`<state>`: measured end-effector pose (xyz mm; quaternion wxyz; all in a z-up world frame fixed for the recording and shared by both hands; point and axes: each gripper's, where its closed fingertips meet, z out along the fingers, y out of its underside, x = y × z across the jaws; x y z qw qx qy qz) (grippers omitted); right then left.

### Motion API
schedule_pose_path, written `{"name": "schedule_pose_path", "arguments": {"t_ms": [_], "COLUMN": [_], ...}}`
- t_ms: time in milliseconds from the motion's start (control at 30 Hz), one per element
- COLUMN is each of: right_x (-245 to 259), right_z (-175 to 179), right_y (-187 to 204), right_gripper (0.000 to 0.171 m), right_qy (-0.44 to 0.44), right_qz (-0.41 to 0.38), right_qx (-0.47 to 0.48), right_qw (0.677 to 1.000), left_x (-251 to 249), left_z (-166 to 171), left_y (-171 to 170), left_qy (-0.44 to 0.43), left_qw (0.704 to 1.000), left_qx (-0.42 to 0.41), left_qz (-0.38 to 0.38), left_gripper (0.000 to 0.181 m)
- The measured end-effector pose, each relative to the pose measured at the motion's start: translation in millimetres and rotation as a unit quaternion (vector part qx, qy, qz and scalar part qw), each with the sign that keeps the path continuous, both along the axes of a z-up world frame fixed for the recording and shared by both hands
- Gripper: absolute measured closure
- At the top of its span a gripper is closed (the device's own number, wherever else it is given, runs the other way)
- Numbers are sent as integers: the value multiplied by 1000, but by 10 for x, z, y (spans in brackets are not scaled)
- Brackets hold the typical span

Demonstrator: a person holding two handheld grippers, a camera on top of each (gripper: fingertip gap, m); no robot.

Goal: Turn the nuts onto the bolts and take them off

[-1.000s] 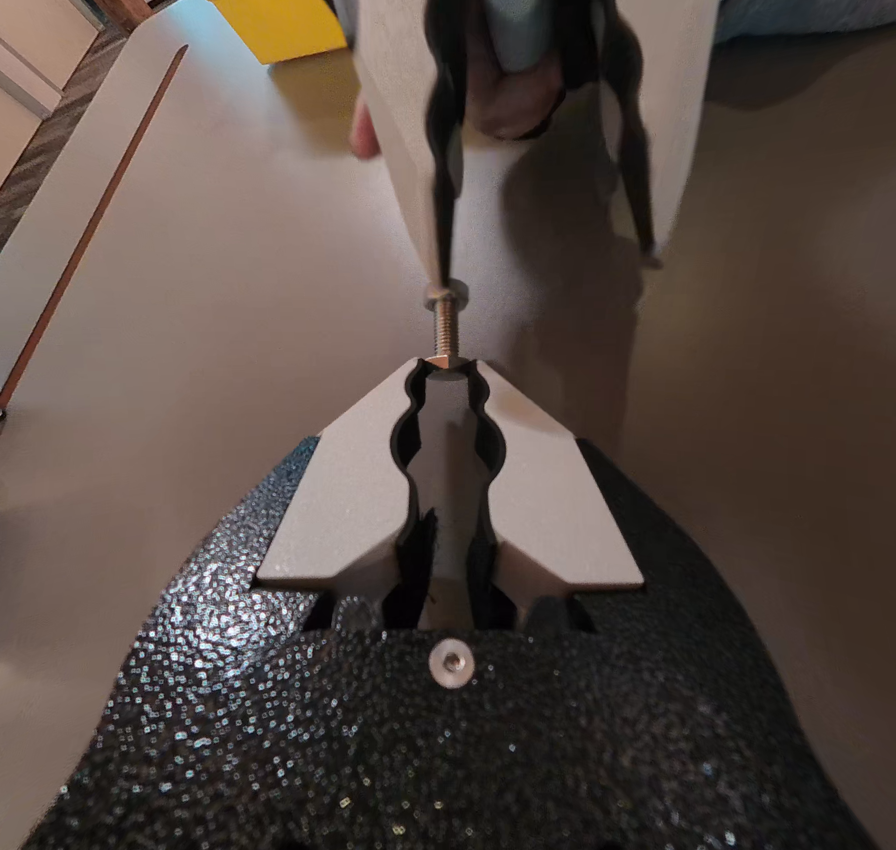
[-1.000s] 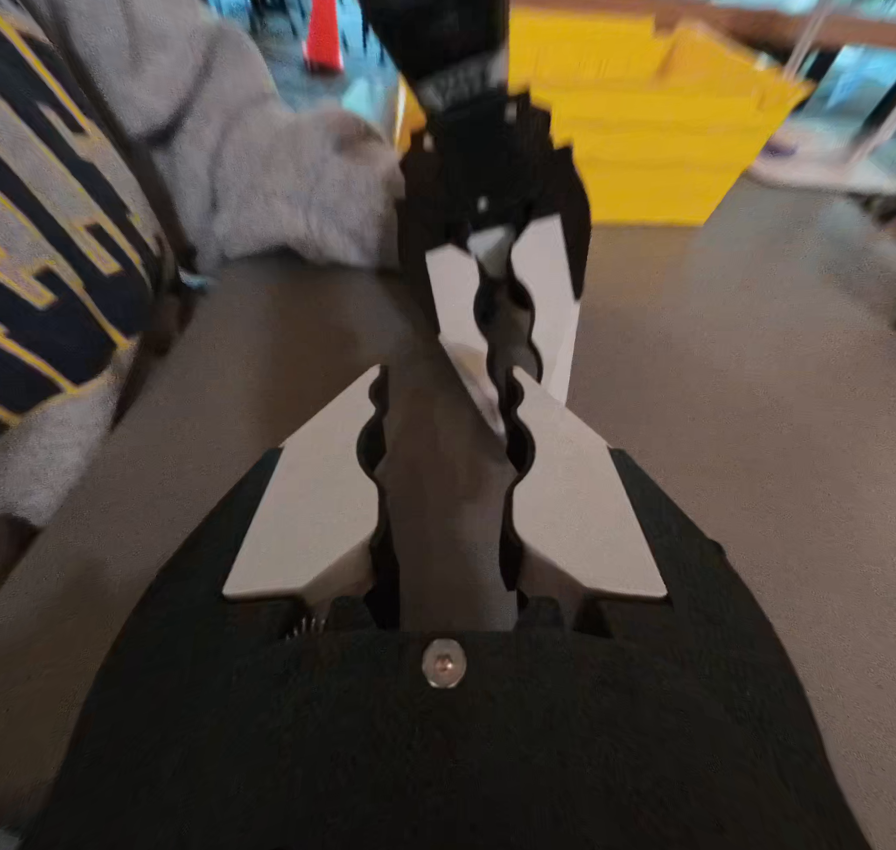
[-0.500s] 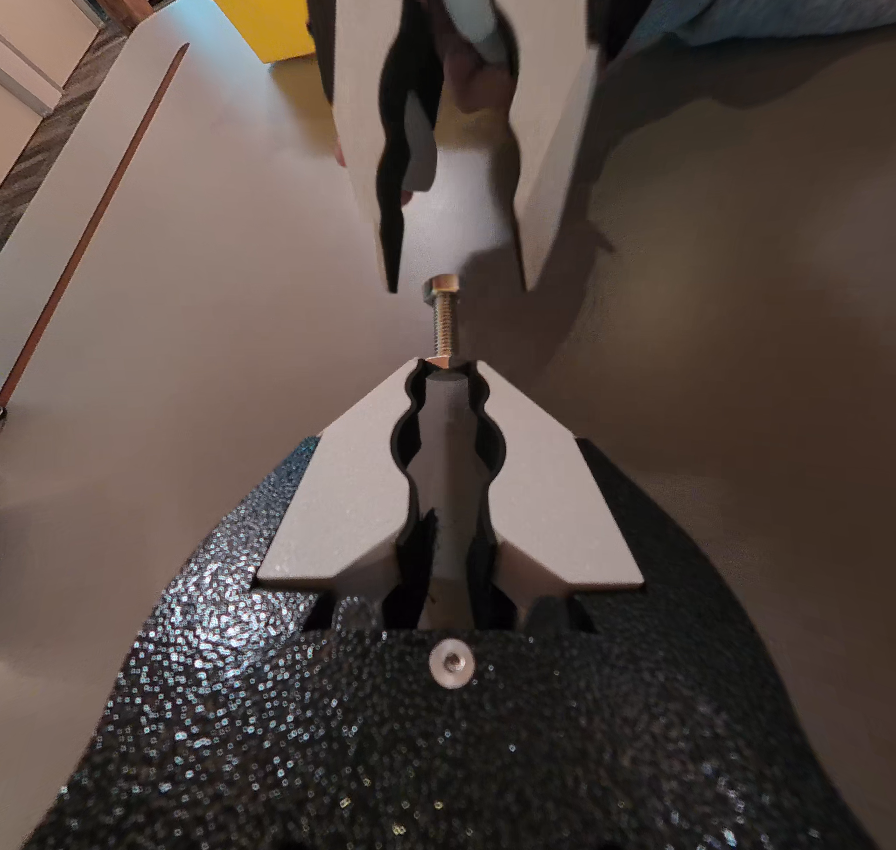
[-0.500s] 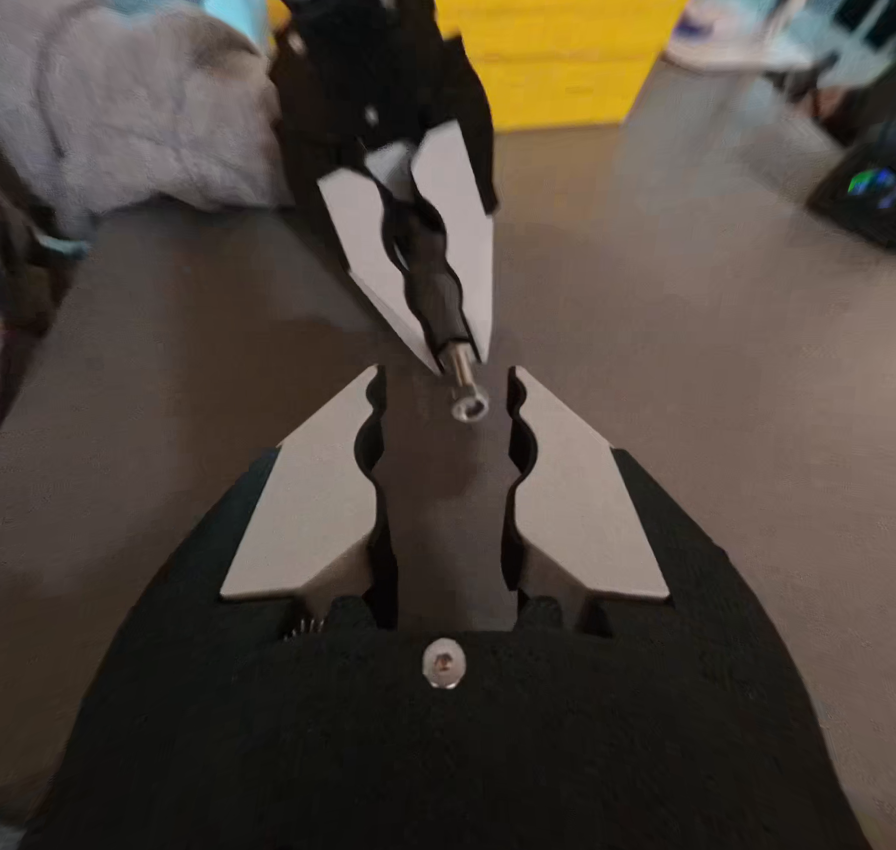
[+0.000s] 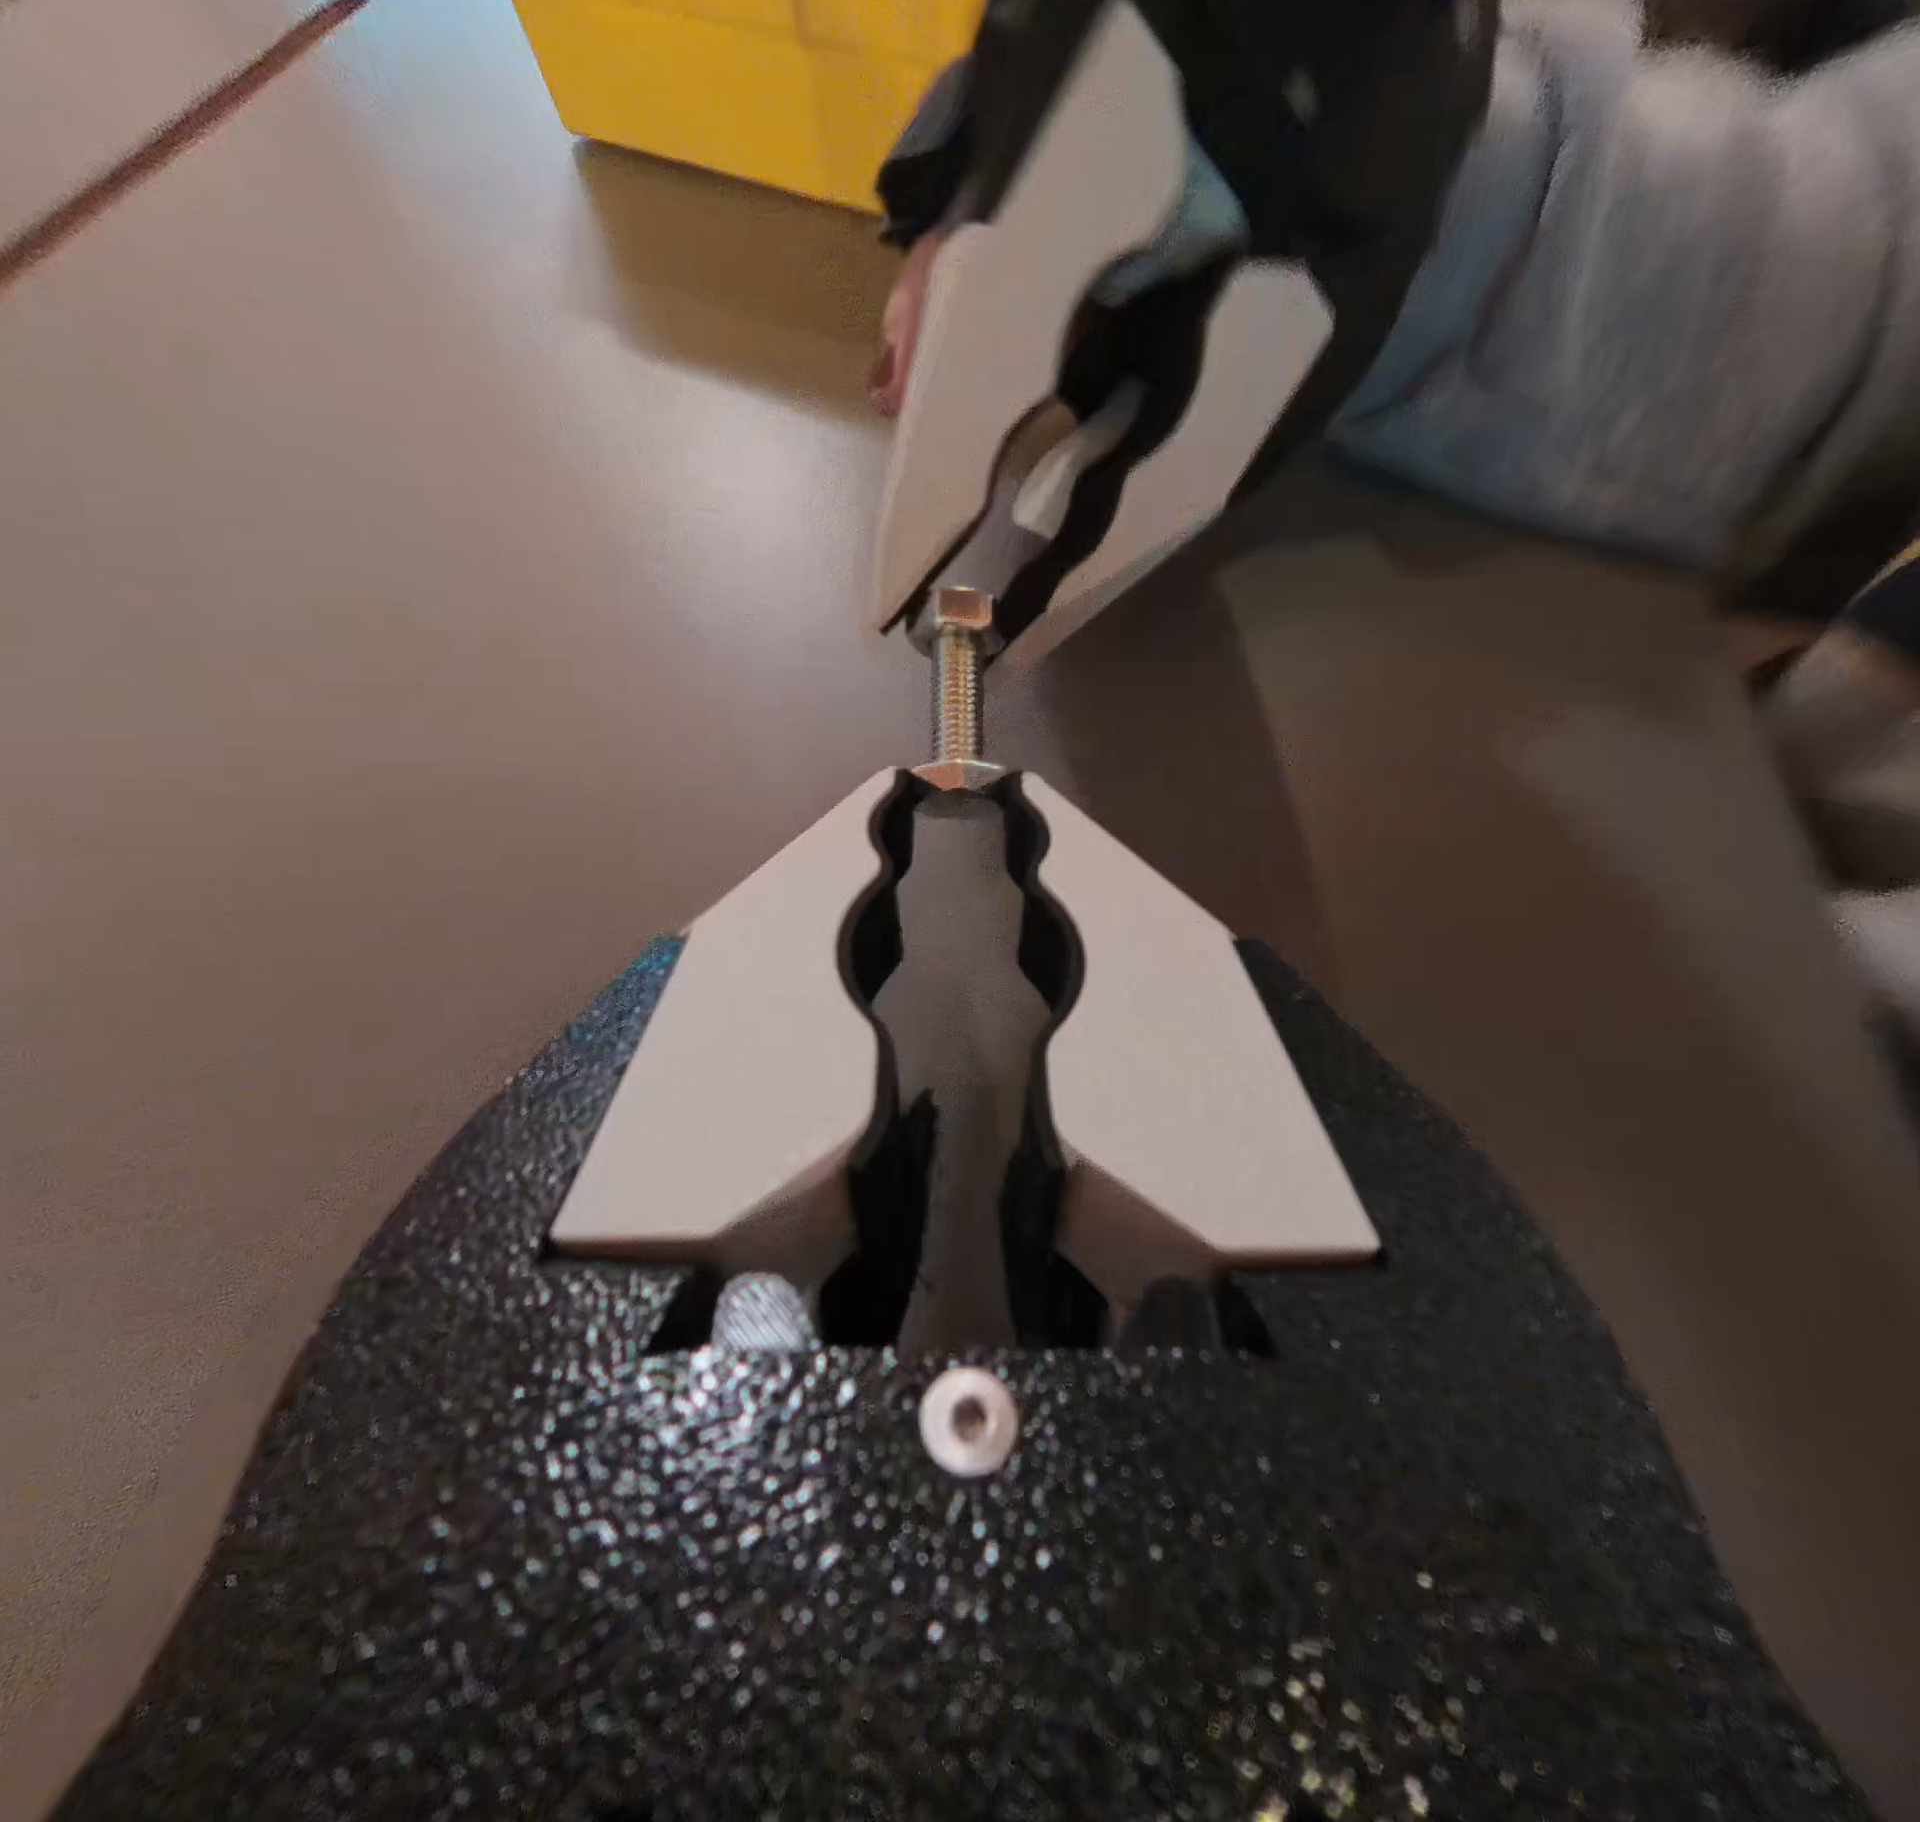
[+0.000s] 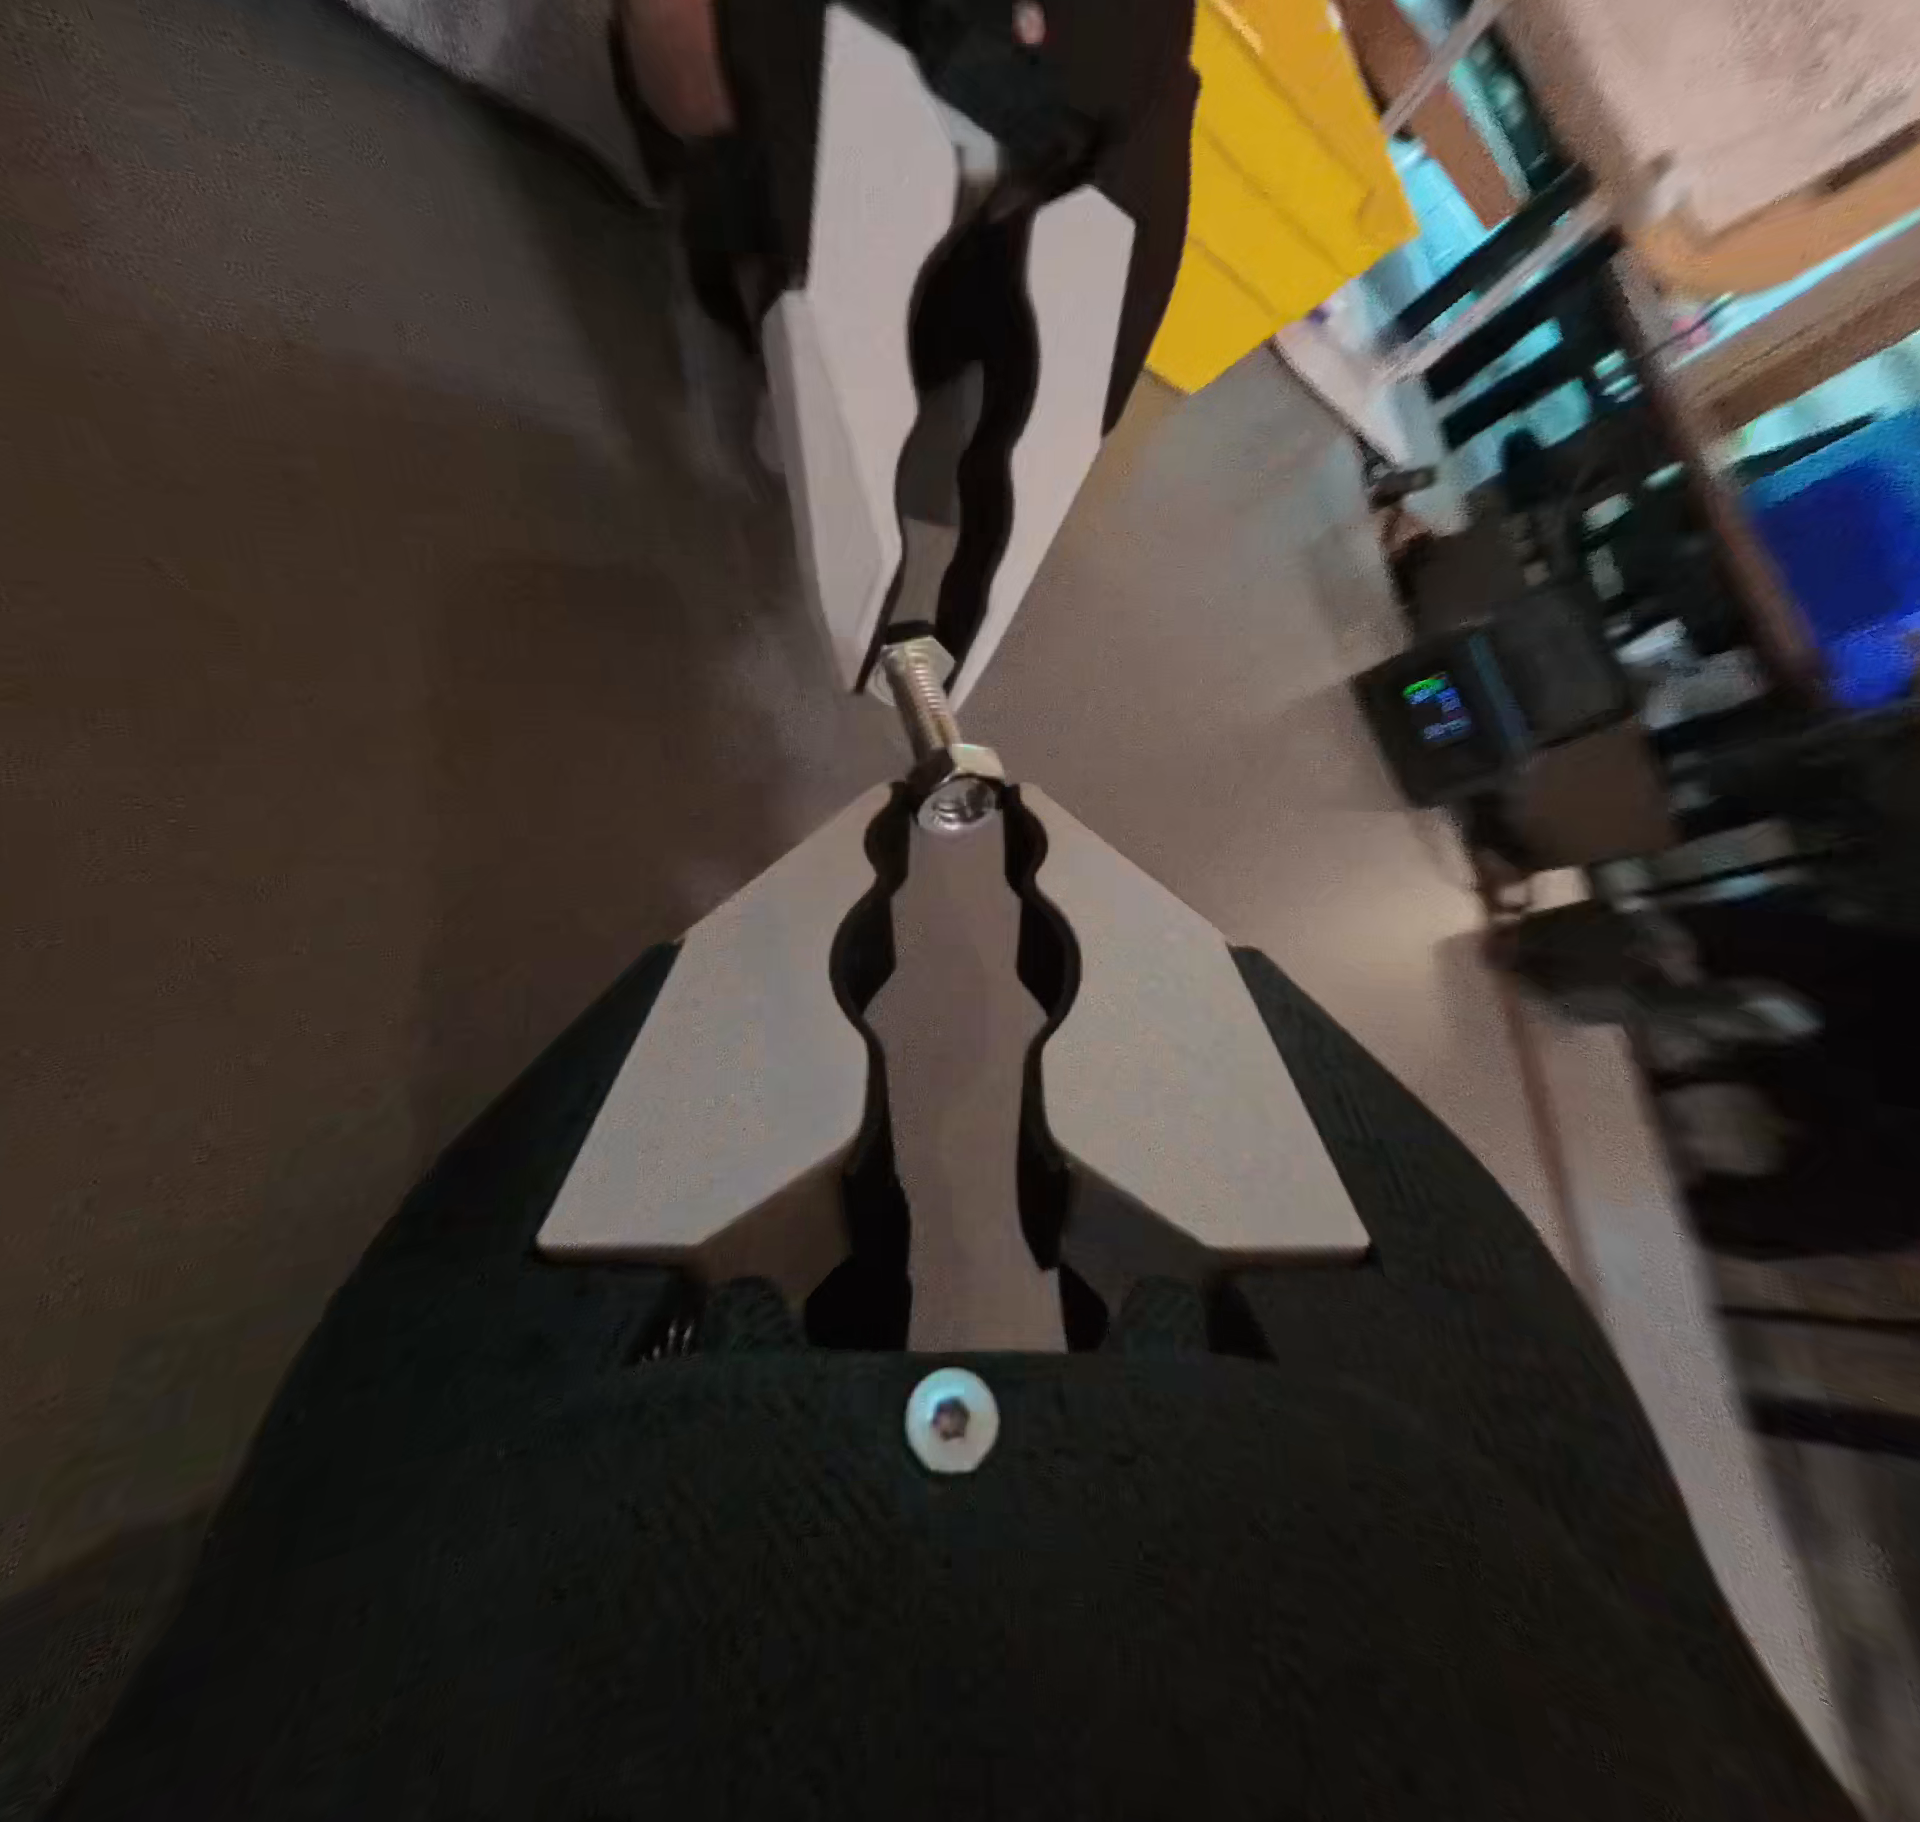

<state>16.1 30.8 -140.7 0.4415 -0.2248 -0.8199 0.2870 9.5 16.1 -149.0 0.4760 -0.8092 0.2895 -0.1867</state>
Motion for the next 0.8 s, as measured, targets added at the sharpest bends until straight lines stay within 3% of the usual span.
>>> {"name": "schedule_pose_path", "arguments": {"t_ms": [100,200,300,333,400,500,533,600,633,700,733,800], "right_x": [-63,-76,20,51,131,186,185,194,192,179,159,131], "right_z": [201,404,616,619,734,736,712,604,624,668,725,750], "right_y": [-8,-68,-162,-138,-51,156,184,127,85,-1,13,41], "right_gripper": [154,155,156,171,171,171,171,164,154,136,126,125], "right_qy": [106,211,301,297,309,258,236,155,127,43,17,-29], "right_qz": [-8,-10,-7,-12,-33,-77,-90,-104,-115,-122,-133,-144], "right_qx": [210,413,544,567,582,495,428,205,77,-195,-308,-450], "right_qw": [972,886,783,768,751,826,868,961,982,972,942,881], "left_x": [-9,35,139,178,170,180,176,145,110,72,47,53], "left_z": [174,339,530,618,648,584,584,552,541,563,551,550], "left_y": [-59,-149,-240,-298,-282,-232,-208,-127,-75,-18,9,19], "left_qy": [-118,-248,-379,-431,-490,-450,-424,-337,-282,-172,-118,-39], "left_qw": [992,965,913,884,847,875,893,938,958,980,984,983], "left_qx": [-35,-74,-120,-139,-164,-138,-112,-37,10,102,133,180], "left_qz": [-3,-33,-87,-118,-123,-111,-104,-69,-44,-12,7,19], "left_gripper": [166,166,166,167,167,166,166,166,166,166,166,166]}}
